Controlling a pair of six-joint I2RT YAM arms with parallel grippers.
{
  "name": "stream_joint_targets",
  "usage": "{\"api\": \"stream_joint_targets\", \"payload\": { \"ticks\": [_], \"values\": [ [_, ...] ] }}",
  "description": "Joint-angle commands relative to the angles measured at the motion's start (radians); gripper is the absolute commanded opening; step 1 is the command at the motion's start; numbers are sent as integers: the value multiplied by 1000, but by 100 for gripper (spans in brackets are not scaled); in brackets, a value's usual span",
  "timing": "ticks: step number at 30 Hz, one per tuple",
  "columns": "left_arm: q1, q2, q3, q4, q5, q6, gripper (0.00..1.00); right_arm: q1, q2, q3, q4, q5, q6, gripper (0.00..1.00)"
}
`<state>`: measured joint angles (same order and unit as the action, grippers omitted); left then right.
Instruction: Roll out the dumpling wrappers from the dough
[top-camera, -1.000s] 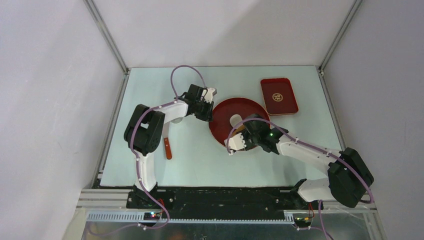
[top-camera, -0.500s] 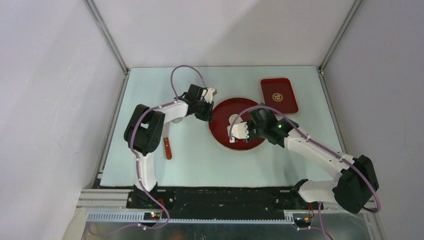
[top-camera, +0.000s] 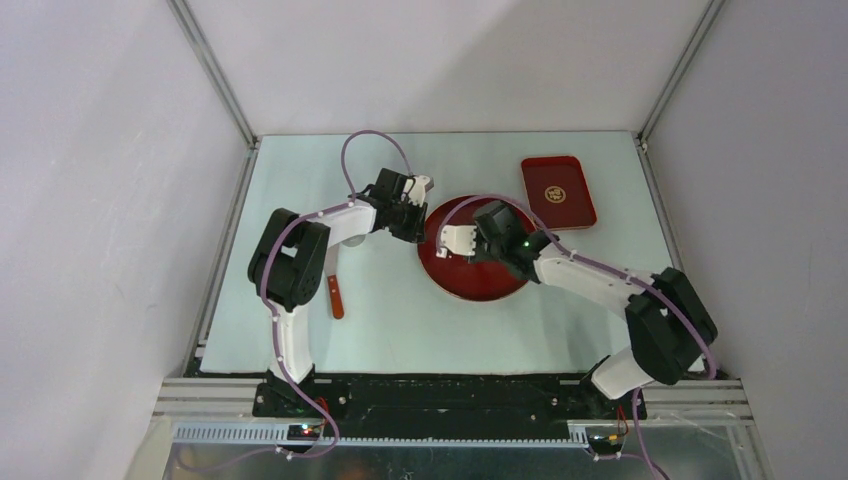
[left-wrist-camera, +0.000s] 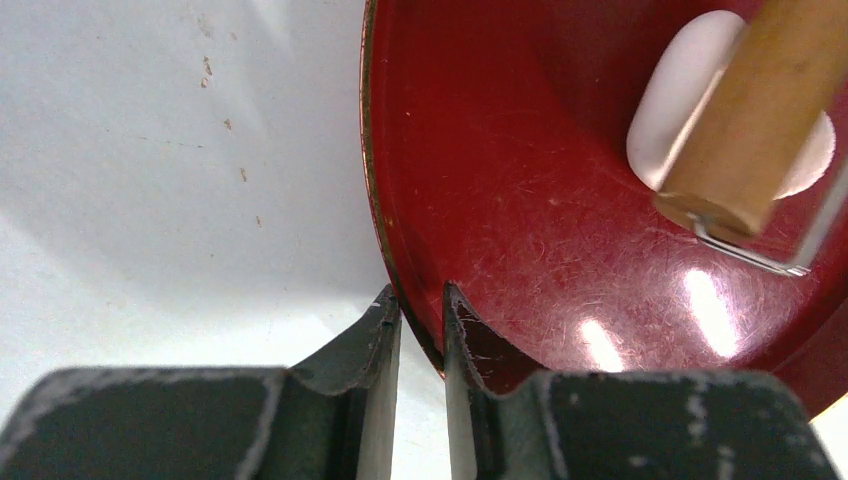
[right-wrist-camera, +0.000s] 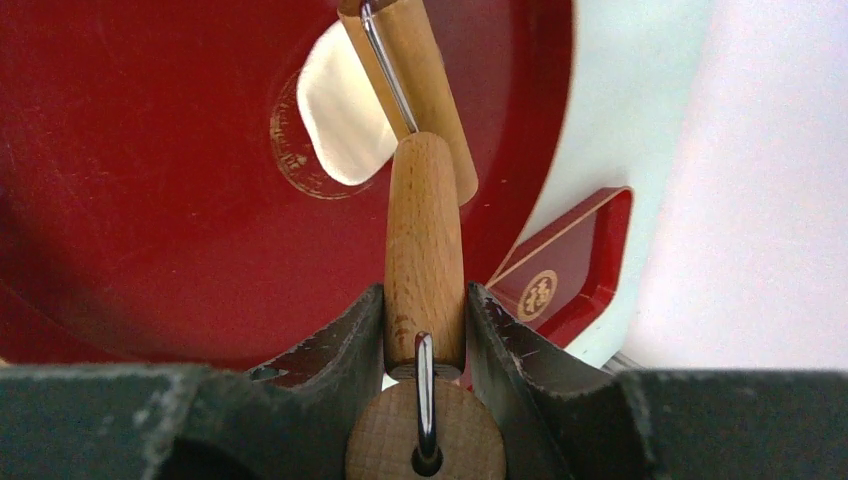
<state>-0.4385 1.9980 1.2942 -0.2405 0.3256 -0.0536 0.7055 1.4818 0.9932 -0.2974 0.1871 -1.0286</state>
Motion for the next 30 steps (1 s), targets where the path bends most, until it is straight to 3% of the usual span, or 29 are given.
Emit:
{"api": "stream_joint_targets", "payload": {
  "ticks": [1, 14, 30],
  "values": [
    [8, 15, 7, 0, -8, 14, 24, 21, 44, -25, 101, 59, -21, 0],
    [9, 15, 7, 1, -8, 12, 23, 93, 26, -183, -173, -22, -55, 0],
    [10, 12, 6, 0, -9, 12, 24, 141, 23, -234, -295, -27, -32, 0]
  ]
}}
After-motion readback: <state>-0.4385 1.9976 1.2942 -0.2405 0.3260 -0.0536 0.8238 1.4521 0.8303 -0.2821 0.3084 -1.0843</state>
